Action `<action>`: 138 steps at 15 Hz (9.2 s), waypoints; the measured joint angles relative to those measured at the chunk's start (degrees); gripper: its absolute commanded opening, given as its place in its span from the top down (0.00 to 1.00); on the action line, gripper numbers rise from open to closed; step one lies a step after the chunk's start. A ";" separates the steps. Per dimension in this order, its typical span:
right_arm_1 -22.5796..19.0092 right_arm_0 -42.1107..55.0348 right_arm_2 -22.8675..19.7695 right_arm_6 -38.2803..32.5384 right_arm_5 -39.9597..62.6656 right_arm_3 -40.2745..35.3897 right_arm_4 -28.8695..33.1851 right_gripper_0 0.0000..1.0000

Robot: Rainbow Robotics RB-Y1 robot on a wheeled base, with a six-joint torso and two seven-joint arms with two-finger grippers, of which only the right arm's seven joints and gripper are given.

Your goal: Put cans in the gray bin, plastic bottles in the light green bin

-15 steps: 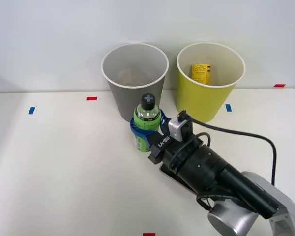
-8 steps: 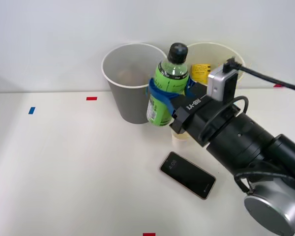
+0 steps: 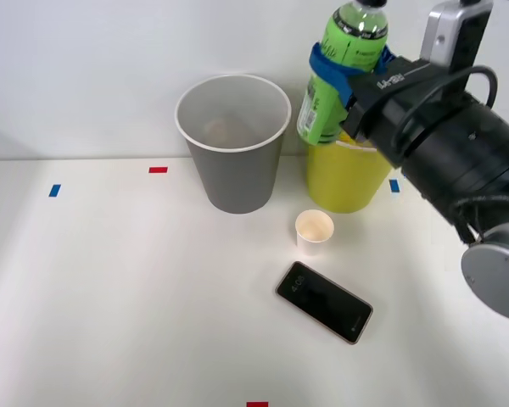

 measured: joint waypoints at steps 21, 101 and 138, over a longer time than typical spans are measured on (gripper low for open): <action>3.20 -24.94 -4.42 4.23 1.35 36.23 1.34 0.00; 5.40 69.40 16.71 15.49 -74.55 30.53 21.30 0.00; 5.39 69.43 16.74 15.47 -74.52 30.53 21.28 0.00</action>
